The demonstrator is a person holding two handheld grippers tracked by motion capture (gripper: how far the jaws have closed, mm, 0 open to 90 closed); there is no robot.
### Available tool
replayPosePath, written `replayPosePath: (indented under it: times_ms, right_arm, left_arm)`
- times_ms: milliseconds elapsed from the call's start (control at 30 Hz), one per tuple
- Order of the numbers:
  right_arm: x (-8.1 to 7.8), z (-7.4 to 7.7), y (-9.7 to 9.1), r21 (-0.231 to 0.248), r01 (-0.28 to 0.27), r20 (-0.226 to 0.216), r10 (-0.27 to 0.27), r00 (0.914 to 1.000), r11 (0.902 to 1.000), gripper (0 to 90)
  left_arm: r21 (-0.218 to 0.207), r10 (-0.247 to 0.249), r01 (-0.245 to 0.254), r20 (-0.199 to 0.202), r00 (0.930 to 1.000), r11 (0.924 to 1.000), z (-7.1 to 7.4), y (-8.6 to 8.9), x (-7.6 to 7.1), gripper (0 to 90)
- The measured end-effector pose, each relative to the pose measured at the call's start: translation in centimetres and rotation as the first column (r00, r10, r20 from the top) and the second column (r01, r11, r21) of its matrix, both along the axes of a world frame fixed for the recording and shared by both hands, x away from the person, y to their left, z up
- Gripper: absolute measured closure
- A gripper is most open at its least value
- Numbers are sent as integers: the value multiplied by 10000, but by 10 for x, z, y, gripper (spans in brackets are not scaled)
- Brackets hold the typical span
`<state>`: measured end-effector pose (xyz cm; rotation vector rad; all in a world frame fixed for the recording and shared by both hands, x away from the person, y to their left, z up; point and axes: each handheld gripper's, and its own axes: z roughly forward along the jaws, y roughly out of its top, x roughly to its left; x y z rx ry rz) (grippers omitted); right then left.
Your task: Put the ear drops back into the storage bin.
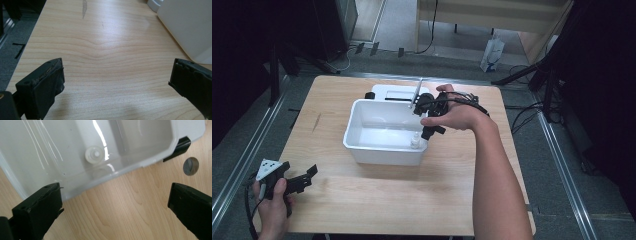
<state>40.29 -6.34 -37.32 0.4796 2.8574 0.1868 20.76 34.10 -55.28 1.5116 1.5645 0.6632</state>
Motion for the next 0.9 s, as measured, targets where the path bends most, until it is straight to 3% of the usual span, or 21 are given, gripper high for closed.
replayPosePath:
  times_ms: [600, 900]
  right_arm:
    - [-20, -14, -71, 86, 889, 6, -889, 9960, 9960, 0]
    - [-33, -30, -106, 154, 1343, -10, -1343, 9909, 9908, 0]
  left_arm:
    - [119, -32, 32, -1, 10000, 9999, 0, -1, 0, 3]
    - [163, -43, 43, 14, 10000, 9999, 0, -1, 0, 3]
